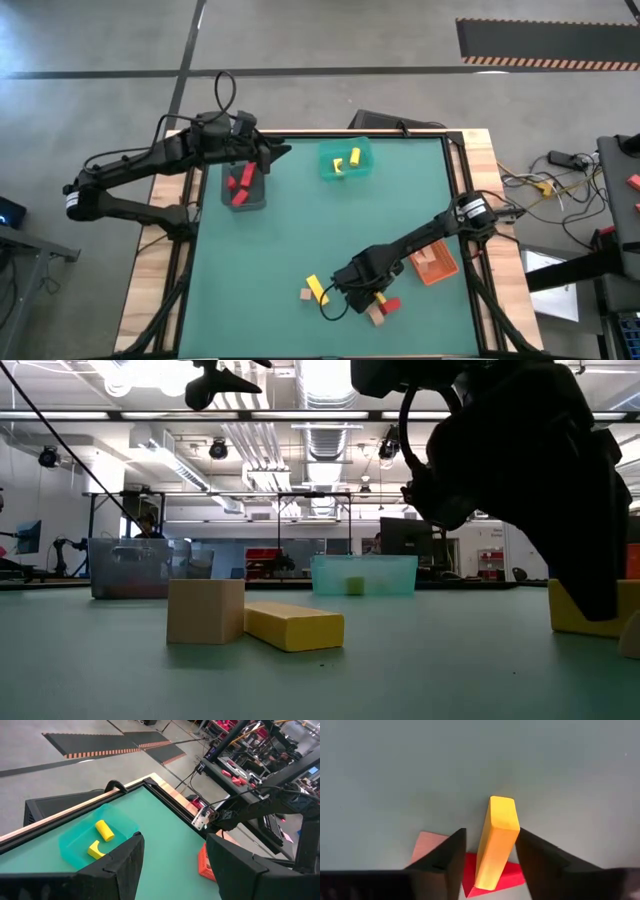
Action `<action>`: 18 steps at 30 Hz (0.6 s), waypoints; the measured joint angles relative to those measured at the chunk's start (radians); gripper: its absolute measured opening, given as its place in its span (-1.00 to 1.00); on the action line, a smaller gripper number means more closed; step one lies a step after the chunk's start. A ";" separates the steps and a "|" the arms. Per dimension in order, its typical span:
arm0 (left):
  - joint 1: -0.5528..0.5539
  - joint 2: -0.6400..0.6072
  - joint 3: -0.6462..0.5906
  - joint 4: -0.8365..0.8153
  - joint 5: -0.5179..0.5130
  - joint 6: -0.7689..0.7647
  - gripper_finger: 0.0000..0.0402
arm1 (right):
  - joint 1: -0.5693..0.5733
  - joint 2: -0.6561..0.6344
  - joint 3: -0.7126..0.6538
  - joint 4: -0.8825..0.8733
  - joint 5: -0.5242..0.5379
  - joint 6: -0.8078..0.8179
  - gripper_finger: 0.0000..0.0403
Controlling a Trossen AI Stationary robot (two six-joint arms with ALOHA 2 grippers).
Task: Sort & place blocks by color
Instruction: Put the yellow block into the green bin
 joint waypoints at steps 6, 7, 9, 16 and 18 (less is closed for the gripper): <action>0.000 0.000 0.000 0.000 0.000 -0.002 -0.01 | -0.013 0.000 0.000 0.004 -0.001 -0.002 -0.68; 0.000 0.000 0.000 0.000 0.000 -0.002 -0.01 | -0.017 -0.001 0.000 0.004 0.000 -0.003 -0.73; -0.001 0.000 0.000 0.000 0.001 -0.005 -0.01 | -0.030 -0.006 0.000 0.003 0.001 -0.010 -0.78; -0.022 -0.018 0.000 0.000 0.024 -0.027 -0.01 | -0.095 -0.066 0.000 -0.017 0.042 -0.074 -0.78; -0.029 -0.023 0.000 0.000 0.026 -0.031 -0.01 | -0.124 -0.092 0.000 -0.029 0.069 -0.100 -0.77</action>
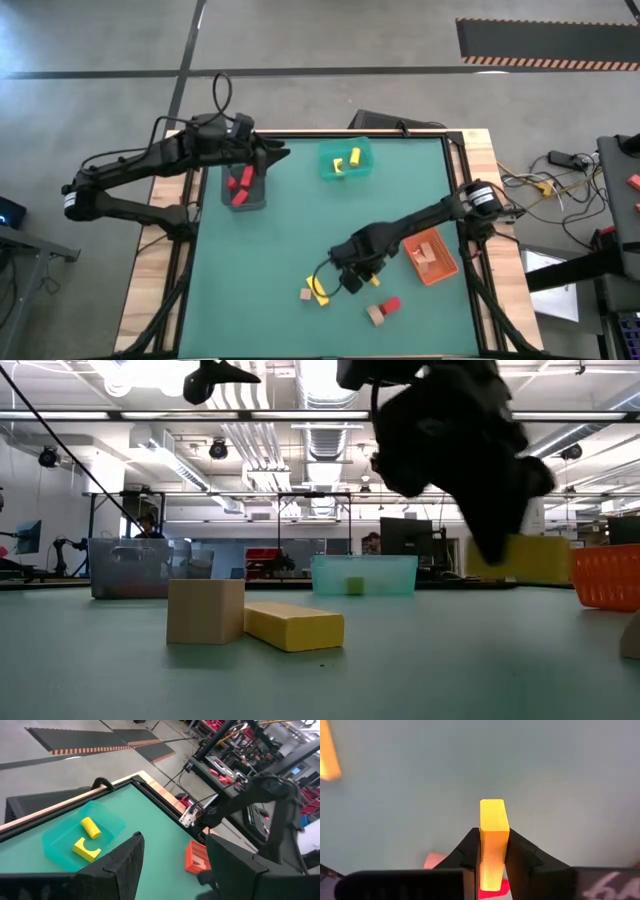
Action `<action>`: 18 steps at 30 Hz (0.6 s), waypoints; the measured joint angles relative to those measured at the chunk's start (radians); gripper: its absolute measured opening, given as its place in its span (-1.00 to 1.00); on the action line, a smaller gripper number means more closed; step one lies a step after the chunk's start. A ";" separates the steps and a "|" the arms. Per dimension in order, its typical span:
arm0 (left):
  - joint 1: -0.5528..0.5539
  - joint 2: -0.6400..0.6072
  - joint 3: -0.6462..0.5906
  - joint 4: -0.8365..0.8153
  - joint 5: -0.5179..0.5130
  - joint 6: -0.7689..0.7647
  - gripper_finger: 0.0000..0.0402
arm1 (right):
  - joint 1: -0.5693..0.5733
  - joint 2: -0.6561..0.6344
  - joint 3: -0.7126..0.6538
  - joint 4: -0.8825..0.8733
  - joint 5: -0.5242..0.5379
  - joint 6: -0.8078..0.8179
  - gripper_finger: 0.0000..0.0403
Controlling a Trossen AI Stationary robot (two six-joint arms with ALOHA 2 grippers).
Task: Sort & place blocks by color
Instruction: Put the yellow block into the green bin
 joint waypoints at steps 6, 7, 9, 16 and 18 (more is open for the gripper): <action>-0.013 -0.003 0.000 0.000 0.000 -0.004 -0.01 | -0.116 -0.082 0.020 -0.018 0.079 -0.096 -0.74; -0.013 -0.003 0.000 0.001 0.000 -0.015 -0.01 | -0.140 -0.094 0.026 -0.018 0.092 -0.111 -0.74; -0.013 -0.003 0.000 0.001 0.000 -0.031 -0.01 | -0.190 -0.117 0.039 -0.021 0.112 -0.145 -0.74; -0.012 -0.003 0.000 0.016 -0.001 -0.079 -0.01 | -0.382 -0.143 0.135 -0.022 0.118 -0.313 -0.73; -0.012 -0.002 0.000 0.036 -0.003 -0.080 -0.01 | -0.438 -0.143 0.172 -0.023 0.117 -0.358 -0.73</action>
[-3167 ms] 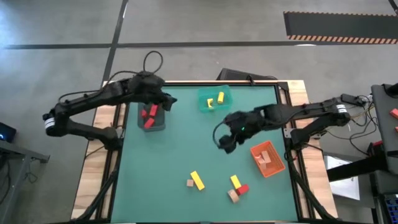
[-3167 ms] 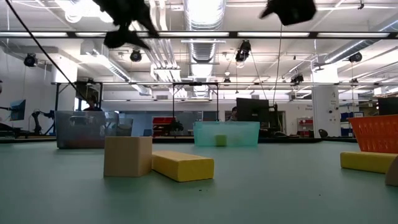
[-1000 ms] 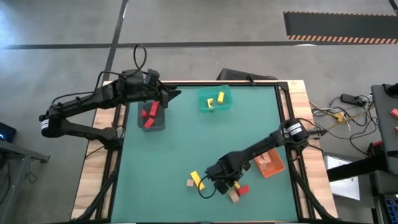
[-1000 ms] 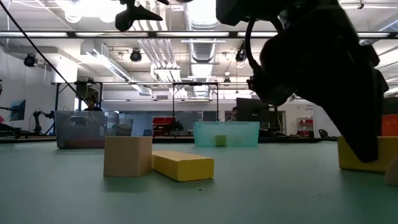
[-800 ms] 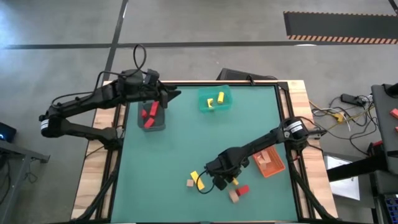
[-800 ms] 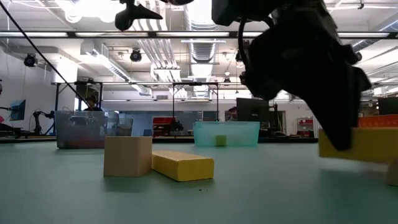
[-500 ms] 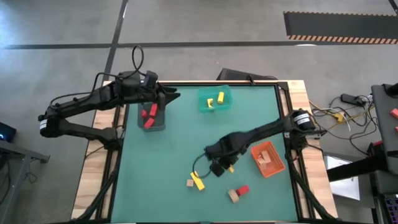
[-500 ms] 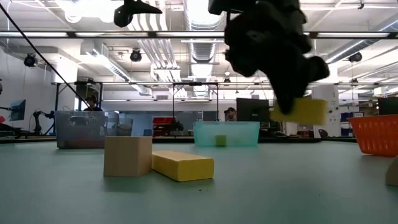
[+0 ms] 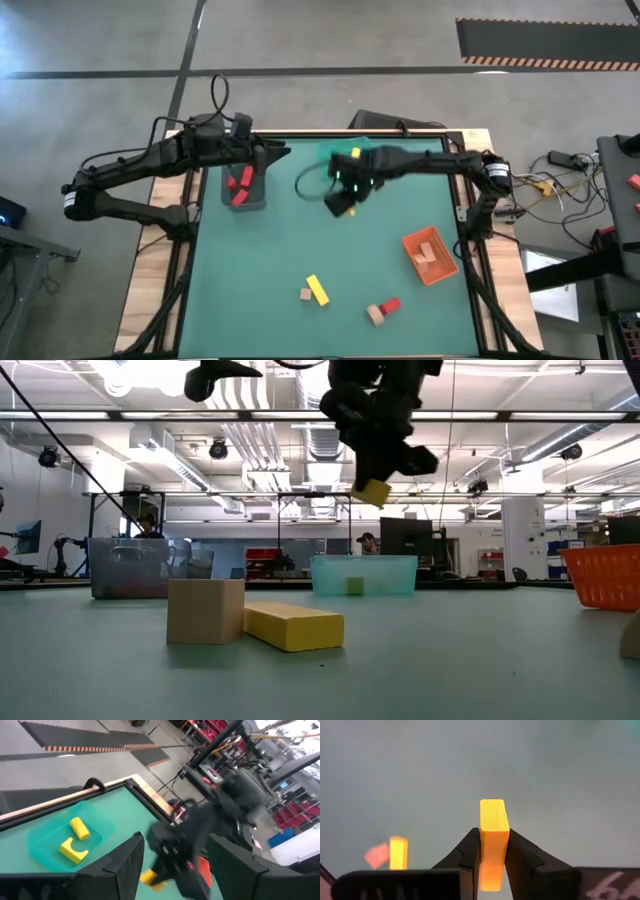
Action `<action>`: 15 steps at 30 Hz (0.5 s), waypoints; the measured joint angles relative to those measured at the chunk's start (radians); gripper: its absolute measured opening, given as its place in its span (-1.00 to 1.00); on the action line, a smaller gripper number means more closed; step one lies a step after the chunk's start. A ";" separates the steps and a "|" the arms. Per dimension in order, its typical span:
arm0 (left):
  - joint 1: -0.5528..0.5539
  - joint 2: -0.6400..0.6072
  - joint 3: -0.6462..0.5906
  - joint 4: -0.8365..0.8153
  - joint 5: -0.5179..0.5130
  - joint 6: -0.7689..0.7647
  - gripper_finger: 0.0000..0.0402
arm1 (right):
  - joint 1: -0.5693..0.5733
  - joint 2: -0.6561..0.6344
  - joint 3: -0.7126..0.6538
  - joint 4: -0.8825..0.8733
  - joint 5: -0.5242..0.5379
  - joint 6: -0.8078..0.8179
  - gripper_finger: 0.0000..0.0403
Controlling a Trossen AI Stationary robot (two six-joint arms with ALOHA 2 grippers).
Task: Sort & place blocks by color
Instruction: Put the yellow block into the green bin
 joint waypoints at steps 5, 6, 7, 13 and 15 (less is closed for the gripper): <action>0.000 0.000 0.001 0.024 -0.013 -0.027 -0.01 | -0.144 0.001 0.071 -0.001 -0.003 -0.058 -0.73; 0.000 0.000 0.001 0.034 -0.016 -0.029 -0.01 | -0.171 0.002 0.085 -0.001 -0.003 -0.070 -0.72; 0.000 0.000 0.001 0.043 -0.017 -0.029 -0.01 | -0.198 0.002 0.100 -0.002 -0.003 -0.081 -0.72; 0.000 0.003 0.001 0.072 -0.032 -0.029 -0.01 | -0.315 0.019 0.187 -0.002 -0.004 -0.151 -0.72; 0.000 0.003 0.002 0.080 -0.036 -0.029 -0.01 | -0.343 0.037 0.218 -0.012 -0.007 -0.169 -0.72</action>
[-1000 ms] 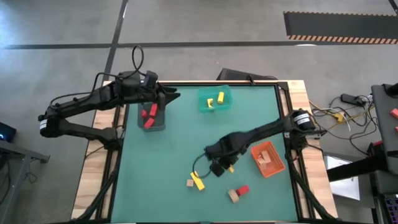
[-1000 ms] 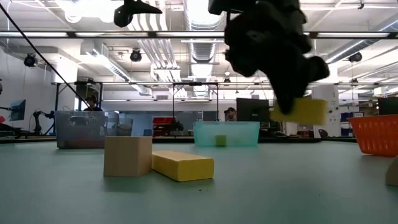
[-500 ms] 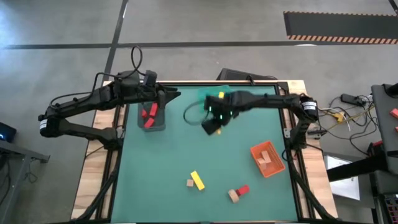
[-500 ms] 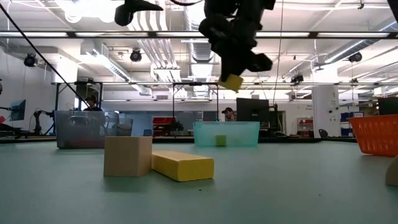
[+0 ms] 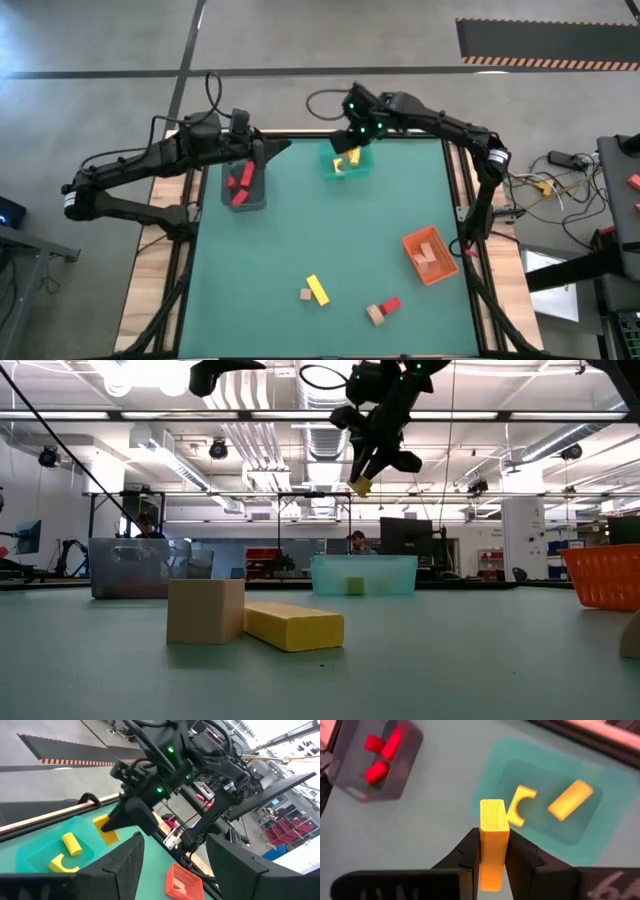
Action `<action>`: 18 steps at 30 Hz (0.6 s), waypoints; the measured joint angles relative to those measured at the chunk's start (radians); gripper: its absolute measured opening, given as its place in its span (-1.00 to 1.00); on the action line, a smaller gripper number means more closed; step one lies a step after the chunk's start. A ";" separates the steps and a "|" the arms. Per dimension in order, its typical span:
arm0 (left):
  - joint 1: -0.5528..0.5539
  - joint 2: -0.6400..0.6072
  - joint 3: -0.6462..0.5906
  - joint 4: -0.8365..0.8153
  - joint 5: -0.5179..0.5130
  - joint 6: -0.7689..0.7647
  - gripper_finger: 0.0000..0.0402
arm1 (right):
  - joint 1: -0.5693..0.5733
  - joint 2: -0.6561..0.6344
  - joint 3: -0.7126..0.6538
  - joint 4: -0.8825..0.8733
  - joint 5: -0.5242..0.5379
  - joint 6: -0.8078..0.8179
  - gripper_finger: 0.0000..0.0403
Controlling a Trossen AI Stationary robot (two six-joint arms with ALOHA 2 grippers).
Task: Sort & place blocks by color
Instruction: Put the yellow block into the green bin
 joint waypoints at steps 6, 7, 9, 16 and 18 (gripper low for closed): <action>0.000 0.000 0.000 0.019 -0.025 0.000 -0.01 | -0.054 0.110 0.120 -0.058 -0.004 -0.076 -0.72; 0.000 0.000 0.000 0.022 -0.027 0.000 -0.01 | -0.062 0.133 0.142 -0.069 -0.005 -0.090 -0.72; 0.000 0.000 0.000 0.037 -0.028 0.000 -0.01 | -0.075 0.177 0.178 -0.087 -0.006 -0.115 -0.72; 0.000 0.000 0.000 0.036 -0.046 0.000 -0.01 | -0.113 0.326 0.273 -0.196 -0.003 -0.188 -0.72; 0.000 0.000 0.000 0.035 -0.051 0.001 -0.01 | -0.114 0.361 0.293 -0.216 -0.003 -0.210 -0.72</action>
